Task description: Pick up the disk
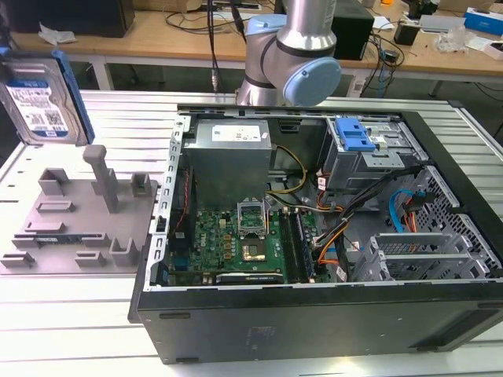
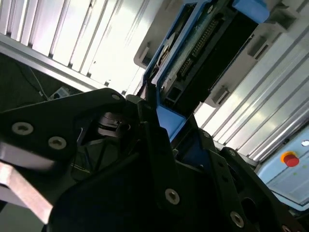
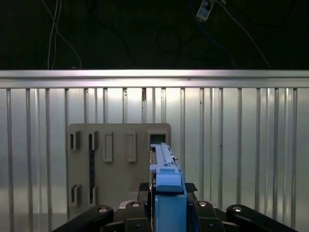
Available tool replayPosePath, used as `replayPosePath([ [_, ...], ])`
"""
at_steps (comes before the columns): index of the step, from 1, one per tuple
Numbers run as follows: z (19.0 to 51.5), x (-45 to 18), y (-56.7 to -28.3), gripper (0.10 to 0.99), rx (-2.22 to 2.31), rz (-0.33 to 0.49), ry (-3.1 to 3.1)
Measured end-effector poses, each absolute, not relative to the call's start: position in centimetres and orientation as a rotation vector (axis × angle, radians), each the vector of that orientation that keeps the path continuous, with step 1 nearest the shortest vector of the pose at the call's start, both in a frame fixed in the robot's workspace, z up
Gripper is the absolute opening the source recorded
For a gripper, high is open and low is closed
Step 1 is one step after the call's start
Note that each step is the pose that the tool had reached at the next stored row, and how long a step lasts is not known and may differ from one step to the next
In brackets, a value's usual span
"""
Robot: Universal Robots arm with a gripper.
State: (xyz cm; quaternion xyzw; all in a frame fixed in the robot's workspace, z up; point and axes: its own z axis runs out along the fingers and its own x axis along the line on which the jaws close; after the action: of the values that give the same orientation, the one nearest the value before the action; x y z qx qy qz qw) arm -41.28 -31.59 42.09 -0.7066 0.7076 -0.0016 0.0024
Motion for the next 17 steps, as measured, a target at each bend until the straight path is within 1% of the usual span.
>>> replayPosePath([
  [11, 48.1, -41.3, -31.6, 0.365, -2.222, -0.004, 2.214],
  [17, 48.2, -41.3, -31.6, 0.365, -2.223, -0.004, 2.211],
])
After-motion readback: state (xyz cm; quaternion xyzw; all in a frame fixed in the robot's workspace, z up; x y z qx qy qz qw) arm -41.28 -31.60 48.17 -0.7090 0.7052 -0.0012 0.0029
